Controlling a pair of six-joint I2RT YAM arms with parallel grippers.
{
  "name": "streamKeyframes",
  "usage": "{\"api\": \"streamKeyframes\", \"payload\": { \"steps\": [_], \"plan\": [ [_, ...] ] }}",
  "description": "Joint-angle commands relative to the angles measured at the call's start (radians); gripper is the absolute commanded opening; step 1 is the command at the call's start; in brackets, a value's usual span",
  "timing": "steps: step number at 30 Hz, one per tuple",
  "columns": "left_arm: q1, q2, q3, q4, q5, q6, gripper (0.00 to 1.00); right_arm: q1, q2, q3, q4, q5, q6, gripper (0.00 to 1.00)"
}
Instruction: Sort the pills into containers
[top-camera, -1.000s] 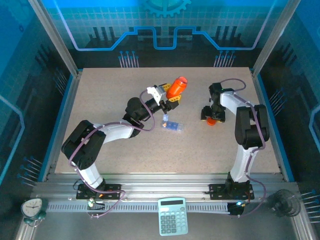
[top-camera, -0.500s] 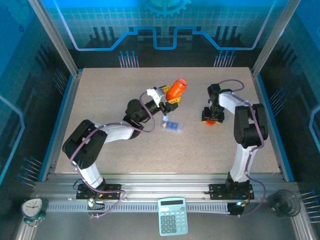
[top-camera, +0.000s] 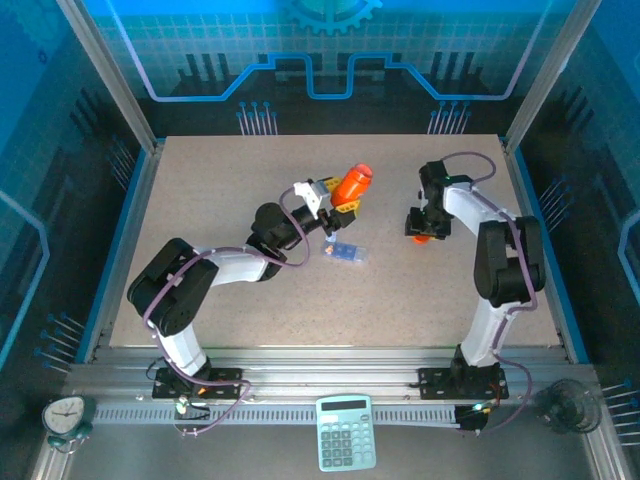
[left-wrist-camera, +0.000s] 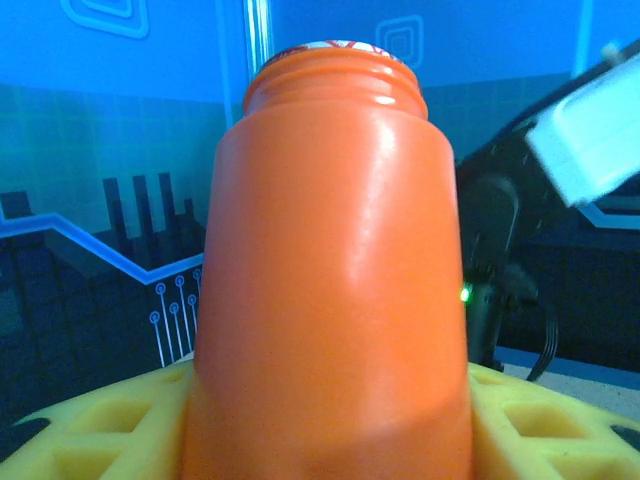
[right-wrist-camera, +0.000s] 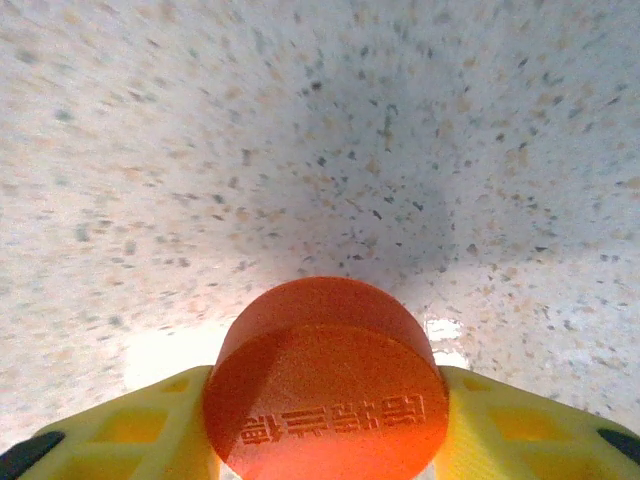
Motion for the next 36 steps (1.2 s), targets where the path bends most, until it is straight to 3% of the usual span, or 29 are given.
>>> {"api": "streamKeyframes", "payload": {
  "steps": [1, 18, 36],
  "plan": [
    [0.008, 0.029, -0.016, 0.099, 0.032, -0.019, 0.0, 0.021, -0.082, 0.035, -0.048, -0.058, 0.005, 0.51],
    [0.004, 0.174, 0.034, 0.122, 0.052, 0.073, 0.0, 0.043, -0.189, 0.375, -0.248, -0.327, -0.005, 0.51],
    [0.002, 0.23, 0.074, 0.122, 0.108, 0.09, 0.0, 0.046, -0.12, 0.569, -0.41, -0.613, -0.181, 0.51]
  ]
}}
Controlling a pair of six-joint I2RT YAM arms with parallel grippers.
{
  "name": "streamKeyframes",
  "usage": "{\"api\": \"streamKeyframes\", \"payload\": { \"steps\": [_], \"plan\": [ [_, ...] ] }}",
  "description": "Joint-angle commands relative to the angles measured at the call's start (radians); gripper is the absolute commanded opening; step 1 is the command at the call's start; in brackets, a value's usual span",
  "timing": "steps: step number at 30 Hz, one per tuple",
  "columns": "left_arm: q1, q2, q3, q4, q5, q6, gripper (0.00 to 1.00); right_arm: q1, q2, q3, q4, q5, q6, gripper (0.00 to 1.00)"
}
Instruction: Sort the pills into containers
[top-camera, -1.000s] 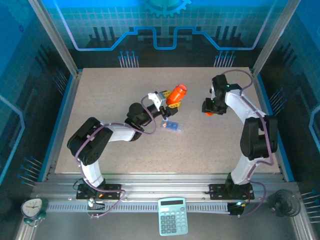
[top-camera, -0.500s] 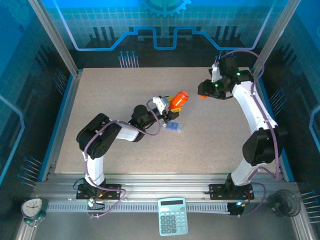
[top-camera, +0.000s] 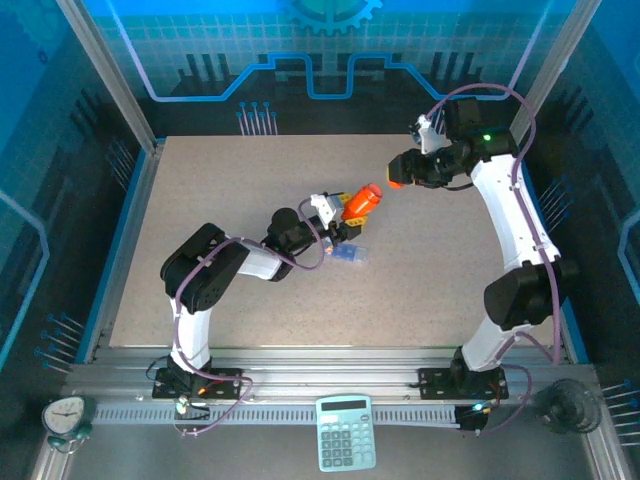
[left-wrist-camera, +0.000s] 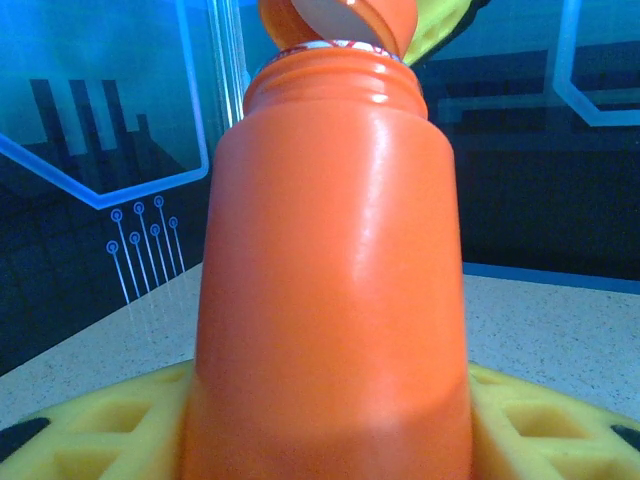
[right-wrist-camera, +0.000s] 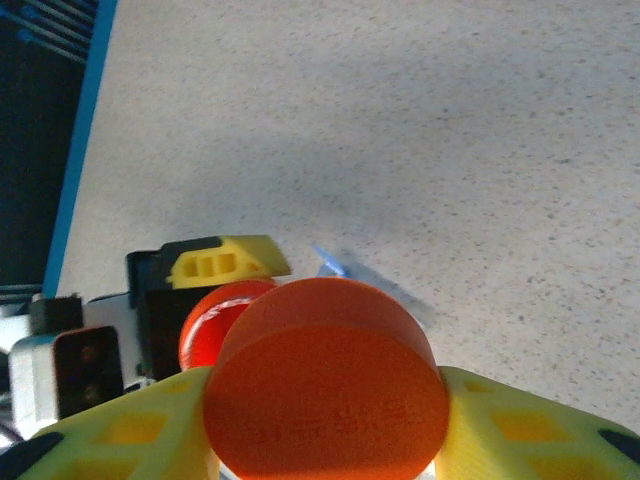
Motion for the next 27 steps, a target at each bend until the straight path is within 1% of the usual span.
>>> {"api": "streamKeyframes", "payload": {
  "steps": [1, 3, 10, 17, 27],
  "plan": [
    [0.003, 0.005, 0.024, 0.056, 0.036, 0.027, 0.0, 0.017, 0.033, 0.04, -0.081, -0.11, -0.068, 0.51],
    [0.002, 0.002, 0.023, 0.056, 0.039, 0.032, 0.0, 0.025, 0.04, 0.047, -0.1, -0.135, -0.091, 0.5],
    [0.002, -0.013, 0.013, 0.056, 0.044, 0.043, 0.0, 0.048, 0.046, 0.023, -0.114, -0.147, -0.11, 0.5],
    [0.002, -0.024, 0.01, 0.054, 0.051, 0.046, 0.0, 0.067, 0.058, 0.002, -0.115, -0.137, -0.118, 0.5],
    [0.003, -0.058, 0.002, 0.035, 0.073, 0.061, 0.0, 0.068, 0.086, -0.009, -0.134, -0.119, -0.142, 0.5]
  ]
}}
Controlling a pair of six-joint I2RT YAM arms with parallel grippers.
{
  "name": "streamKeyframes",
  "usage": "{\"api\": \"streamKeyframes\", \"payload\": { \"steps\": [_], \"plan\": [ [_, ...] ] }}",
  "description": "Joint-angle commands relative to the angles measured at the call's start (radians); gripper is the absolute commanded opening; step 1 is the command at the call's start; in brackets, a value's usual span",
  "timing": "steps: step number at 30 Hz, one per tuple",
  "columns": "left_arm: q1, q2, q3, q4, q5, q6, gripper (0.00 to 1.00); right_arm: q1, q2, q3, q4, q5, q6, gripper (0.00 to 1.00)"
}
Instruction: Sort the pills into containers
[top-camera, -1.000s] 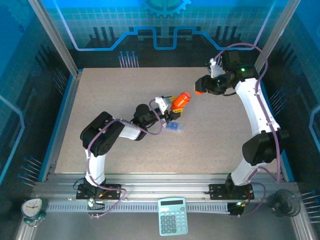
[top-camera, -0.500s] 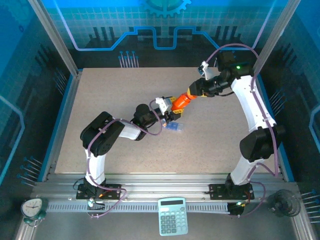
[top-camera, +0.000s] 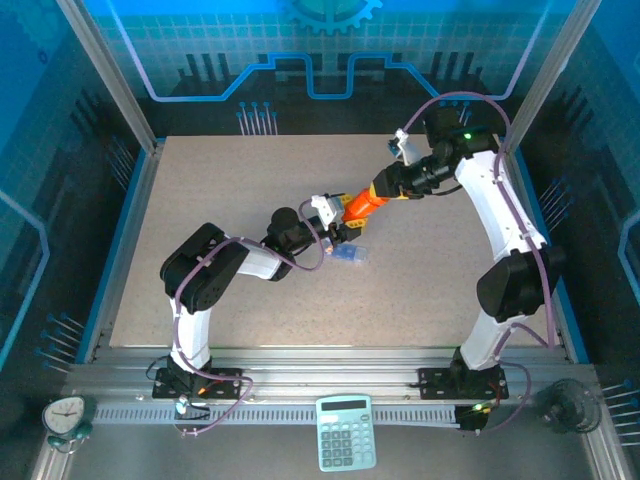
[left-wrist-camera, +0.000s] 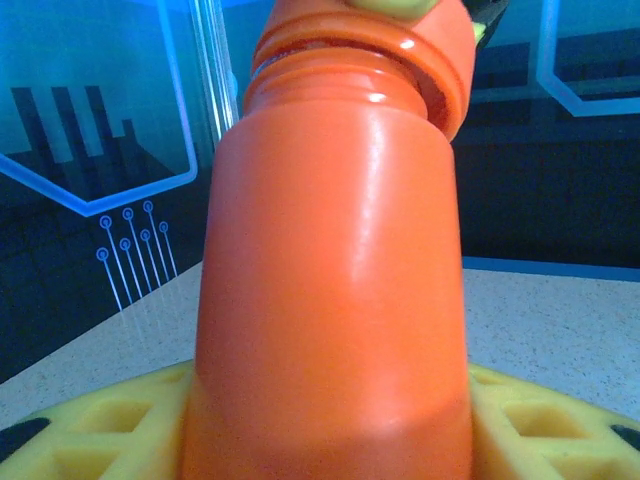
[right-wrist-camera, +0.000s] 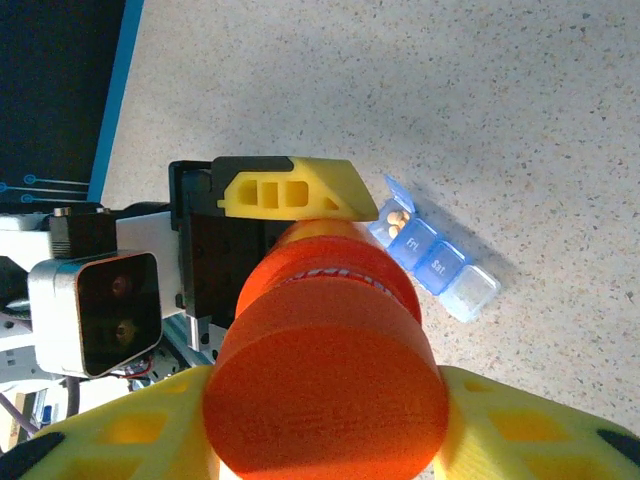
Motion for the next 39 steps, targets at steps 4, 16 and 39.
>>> {"api": "streamKeyframes", "payload": {
  "steps": [4, 16, 39],
  "plan": [
    [0.0, -0.067, 0.001, 0.029, 0.056, 0.035, 0.0, 0.007, 0.032, -0.006, -0.048, -0.004, -0.042, 0.5],
    [-0.002, -0.102, 0.003, -0.03, 0.112, 0.041, 0.0, -0.032, 0.068, 0.044, -0.107, -0.031, -0.122, 0.51],
    [-0.011, -0.121, 0.032, -0.076, 0.152, 0.026, 0.0, -0.033, 0.112, -0.023, -0.091, -0.131, -0.083, 0.46]
  ]
}}
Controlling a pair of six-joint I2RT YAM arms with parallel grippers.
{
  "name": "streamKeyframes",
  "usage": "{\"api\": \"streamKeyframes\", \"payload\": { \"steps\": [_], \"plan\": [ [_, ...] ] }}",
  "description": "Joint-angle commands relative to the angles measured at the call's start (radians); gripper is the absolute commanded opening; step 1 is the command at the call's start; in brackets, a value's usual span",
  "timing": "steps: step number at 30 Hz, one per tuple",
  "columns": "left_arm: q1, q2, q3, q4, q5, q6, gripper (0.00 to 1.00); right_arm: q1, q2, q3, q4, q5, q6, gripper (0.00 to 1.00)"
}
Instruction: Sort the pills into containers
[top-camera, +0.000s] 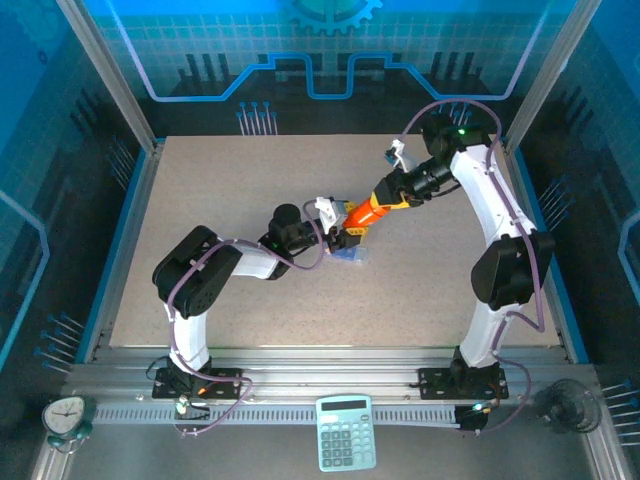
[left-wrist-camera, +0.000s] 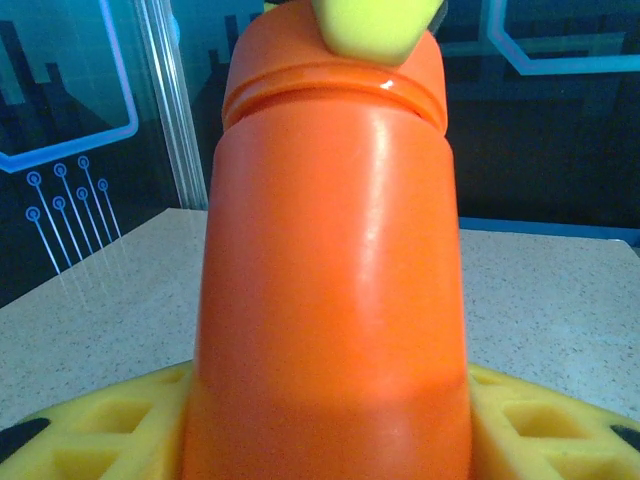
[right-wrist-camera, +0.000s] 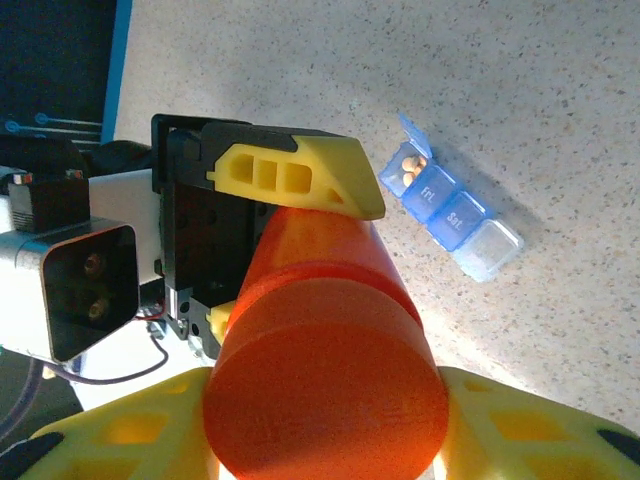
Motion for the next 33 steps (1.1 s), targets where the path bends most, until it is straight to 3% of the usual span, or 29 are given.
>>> {"api": "streamKeyframes", "payload": {
  "steps": [1, 15, 33],
  "plan": [
    [-0.01, -0.068, 0.038, 0.098, 0.055, 0.004, 0.0, -0.001, 0.014, -0.06, 0.045, -0.052, 0.056, 0.46],
    [-0.011, -0.068, 0.049, 0.059, 0.06, 0.024, 0.0, 0.0, -0.011, -0.173, 0.124, -0.115, 0.197, 0.5],
    [-0.011, -0.056, 0.045, 0.062, 0.037, 0.016, 0.0, -0.029, -0.074, -0.132, 0.16, -0.083, 0.212, 0.71]
  ]
}}
